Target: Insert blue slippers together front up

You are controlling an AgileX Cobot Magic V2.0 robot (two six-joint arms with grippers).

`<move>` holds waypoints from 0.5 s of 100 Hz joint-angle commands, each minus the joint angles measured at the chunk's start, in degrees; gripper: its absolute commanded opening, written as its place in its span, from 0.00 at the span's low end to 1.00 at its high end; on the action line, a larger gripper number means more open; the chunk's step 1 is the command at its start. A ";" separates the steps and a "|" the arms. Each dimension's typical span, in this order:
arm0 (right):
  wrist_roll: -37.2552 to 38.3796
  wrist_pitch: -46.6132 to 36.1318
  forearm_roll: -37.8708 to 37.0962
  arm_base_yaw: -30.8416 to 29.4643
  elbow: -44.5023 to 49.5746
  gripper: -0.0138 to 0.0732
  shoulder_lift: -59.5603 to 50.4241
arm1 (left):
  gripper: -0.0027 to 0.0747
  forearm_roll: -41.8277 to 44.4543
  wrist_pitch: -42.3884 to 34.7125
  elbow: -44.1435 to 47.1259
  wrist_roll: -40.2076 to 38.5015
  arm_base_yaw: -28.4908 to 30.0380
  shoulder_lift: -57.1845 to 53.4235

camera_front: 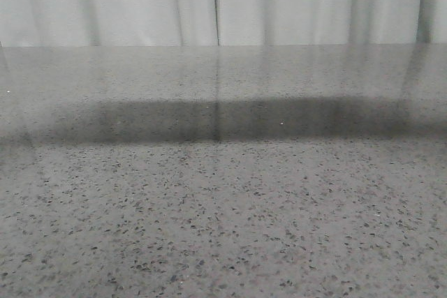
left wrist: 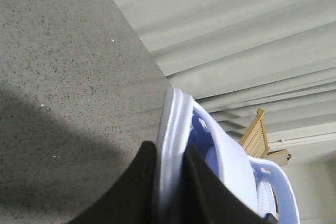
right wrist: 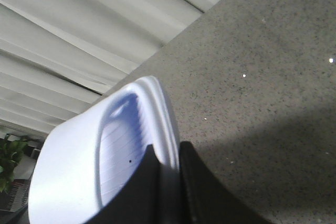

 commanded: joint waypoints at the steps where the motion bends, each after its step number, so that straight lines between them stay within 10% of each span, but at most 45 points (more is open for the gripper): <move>1: -2.97 -0.33 5.43 -0.22 -2.10 0.04 0.14 | 0.07 -4.68 4.28 -1.62 0.10 -0.38 0.07; 50: -5.71 0.42 6.12 -0.22 -1.97 0.04 3.18 | 0.07 -11.71 12.85 -1.62 7.57 -0.38 2.86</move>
